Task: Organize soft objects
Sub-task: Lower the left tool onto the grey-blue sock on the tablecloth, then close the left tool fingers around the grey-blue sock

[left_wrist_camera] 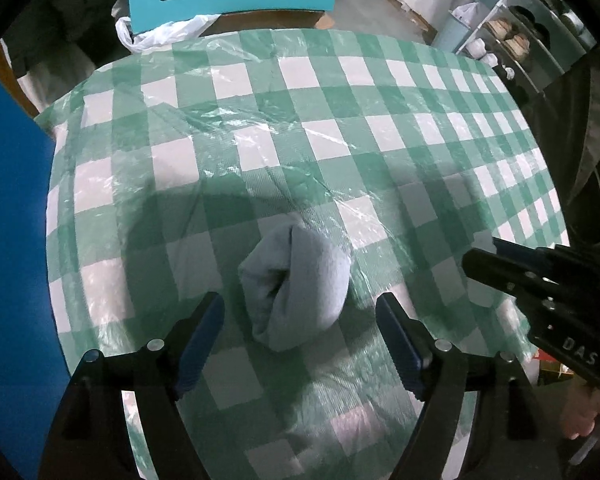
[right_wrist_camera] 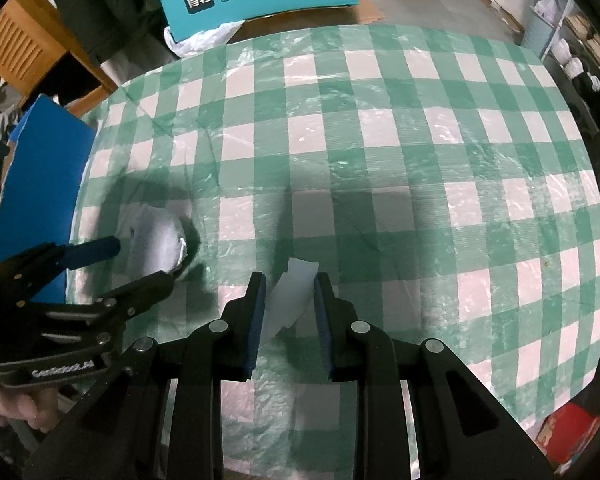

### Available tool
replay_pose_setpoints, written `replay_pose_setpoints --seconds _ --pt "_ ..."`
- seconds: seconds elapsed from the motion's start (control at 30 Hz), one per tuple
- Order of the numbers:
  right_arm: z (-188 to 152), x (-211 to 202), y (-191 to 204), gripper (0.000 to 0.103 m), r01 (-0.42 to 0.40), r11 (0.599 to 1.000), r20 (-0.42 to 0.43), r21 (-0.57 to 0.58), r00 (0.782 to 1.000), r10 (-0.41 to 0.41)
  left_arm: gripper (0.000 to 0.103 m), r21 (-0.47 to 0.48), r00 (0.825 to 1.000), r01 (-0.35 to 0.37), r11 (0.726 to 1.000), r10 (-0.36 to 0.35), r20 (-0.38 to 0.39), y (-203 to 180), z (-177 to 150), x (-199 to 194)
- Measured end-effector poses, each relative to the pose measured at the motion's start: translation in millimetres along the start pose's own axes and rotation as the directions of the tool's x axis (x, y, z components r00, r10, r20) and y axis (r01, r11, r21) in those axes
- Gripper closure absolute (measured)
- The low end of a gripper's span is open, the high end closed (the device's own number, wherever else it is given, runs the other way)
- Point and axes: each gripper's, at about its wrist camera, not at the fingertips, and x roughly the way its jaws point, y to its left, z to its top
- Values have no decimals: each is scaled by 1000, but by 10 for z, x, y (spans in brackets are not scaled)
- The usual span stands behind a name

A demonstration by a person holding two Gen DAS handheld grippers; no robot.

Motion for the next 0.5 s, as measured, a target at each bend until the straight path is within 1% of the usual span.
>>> replay_pose_setpoints --seconds 0.2,0.37,0.4,0.43,0.5 --pt "38 21 -84 81 -7 1000 -4 15 1000 7 24 1 1000 -20 1000 20 -17 -5 45 125" --pt "51 56 -86 81 -10 1000 -8 18 1000 10 25 30 999 -44 999 44 -1 -53 64 139" --pt "52 61 -90 81 -11 1000 -9 19 1000 11 30 37 999 -54 998 53 4 -66 65 140" --pt "52 62 -92 81 -10 1000 -9 19 1000 10 38 51 997 -74 996 73 11 -88 62 140" --pt "52 71 -94 81 -11 1000 -10 19 1000 11 46 77 995 -102 992 101 19 -117 54 145"
